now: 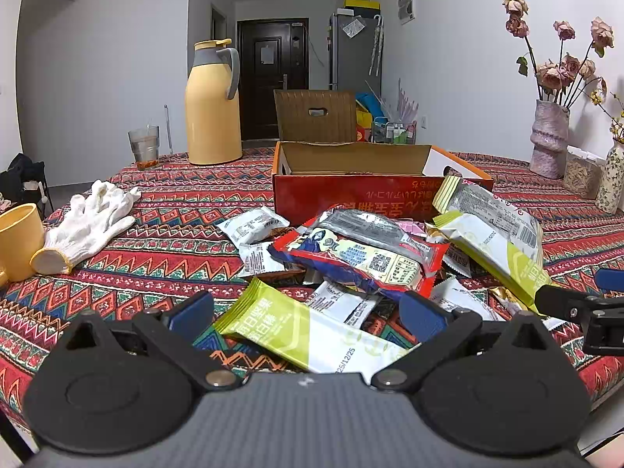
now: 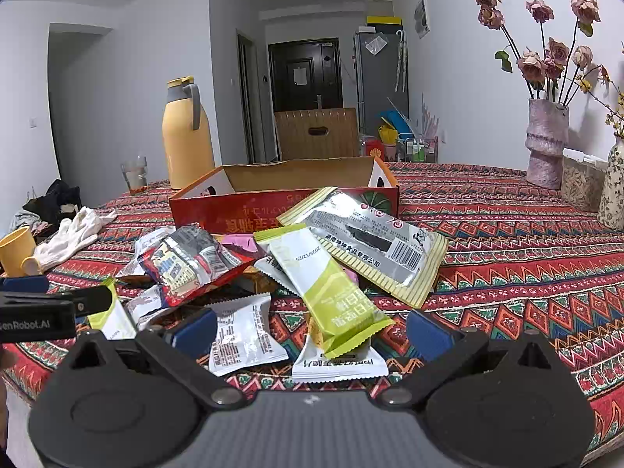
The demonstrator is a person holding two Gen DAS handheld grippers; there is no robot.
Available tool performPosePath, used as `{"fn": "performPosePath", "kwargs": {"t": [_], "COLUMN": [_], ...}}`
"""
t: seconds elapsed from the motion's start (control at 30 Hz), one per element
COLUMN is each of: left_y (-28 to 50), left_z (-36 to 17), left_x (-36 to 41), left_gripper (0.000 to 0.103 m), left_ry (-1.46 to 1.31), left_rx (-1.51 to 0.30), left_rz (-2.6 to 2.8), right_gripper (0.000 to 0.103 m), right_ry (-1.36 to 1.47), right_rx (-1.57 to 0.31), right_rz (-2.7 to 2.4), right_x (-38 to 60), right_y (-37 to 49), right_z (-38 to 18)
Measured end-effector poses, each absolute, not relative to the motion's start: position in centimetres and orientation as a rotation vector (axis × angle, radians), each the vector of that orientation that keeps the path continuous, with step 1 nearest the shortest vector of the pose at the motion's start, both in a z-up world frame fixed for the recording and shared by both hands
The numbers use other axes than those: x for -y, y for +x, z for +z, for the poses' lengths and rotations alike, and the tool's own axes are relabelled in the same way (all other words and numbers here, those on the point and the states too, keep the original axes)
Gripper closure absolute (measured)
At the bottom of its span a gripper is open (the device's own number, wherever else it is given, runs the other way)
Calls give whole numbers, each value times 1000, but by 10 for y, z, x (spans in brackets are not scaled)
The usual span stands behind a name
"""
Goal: Organize snacks
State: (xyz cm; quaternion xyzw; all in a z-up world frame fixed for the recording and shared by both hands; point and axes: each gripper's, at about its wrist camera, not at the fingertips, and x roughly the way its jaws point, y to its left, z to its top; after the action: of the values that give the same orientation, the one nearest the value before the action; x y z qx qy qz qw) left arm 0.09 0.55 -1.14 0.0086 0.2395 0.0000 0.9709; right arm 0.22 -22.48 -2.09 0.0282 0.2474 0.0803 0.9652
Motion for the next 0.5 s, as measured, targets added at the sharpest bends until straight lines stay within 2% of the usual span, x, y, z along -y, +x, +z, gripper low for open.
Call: {"fn": "performPosePath", "kwargs": {"t": [0.5], "left_y": [0], "left_z": [-12], "left_x": [-5], "left_gripper": [0], "left_ry": [17], "left_rx": [-484], "left_rz": [0], "right_gripper": [0], "right_ry": [57], "right_rx": [-500], "right_rz": [162], "right_x": [225], "right_y": [2], "right_z": [-21]}}
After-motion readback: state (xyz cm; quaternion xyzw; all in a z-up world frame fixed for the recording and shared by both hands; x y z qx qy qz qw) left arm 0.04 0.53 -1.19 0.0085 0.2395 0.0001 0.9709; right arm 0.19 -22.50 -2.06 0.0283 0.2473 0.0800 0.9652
